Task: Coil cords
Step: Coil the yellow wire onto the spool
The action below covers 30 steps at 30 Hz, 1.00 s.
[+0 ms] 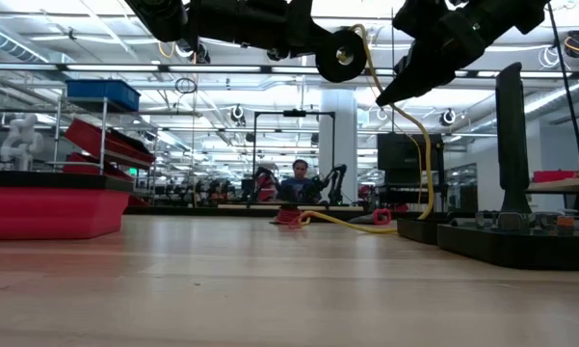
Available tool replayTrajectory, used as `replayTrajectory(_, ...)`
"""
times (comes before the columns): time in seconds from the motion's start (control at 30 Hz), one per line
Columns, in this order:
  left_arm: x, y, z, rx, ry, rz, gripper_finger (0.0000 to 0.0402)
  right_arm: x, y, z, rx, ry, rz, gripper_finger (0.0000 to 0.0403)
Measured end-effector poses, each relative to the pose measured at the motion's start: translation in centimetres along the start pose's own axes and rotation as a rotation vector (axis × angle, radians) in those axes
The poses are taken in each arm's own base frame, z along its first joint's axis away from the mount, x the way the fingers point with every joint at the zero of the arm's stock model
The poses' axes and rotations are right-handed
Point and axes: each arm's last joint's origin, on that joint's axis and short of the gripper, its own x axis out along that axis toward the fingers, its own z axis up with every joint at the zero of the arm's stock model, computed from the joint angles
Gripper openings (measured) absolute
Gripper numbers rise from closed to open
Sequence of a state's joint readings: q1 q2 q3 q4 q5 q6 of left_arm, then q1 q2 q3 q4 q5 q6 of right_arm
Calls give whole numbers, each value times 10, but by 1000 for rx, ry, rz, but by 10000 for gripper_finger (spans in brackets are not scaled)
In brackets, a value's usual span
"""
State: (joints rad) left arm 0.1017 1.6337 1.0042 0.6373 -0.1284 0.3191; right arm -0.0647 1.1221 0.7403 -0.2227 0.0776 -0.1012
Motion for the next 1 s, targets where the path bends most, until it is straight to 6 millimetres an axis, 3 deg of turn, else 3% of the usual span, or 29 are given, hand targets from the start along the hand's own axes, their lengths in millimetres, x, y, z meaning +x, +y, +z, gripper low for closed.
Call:
replayTrajectory(0.17,0,0,0,-1,0,0,0,2,0,-1,-22,7,-2,7)
replayTrajectory(0.47,0,-2,-2,2,25,-13,0,-6,-5,0,-32,11,-124,2)
replayTrajectory(0.7,0,-3,2,-25,-21,-41,0,-14,-27,-7,58,58,-241,1)
replayTrajectory(0.83,0,-2,7,-40,-75,-42,0,-9,-40,-9,106,71,-284,1)
replayTrajectory(1.0,-1,2,14,-67,-155,-5,0,13,-44,-4,117,5,-258,0)
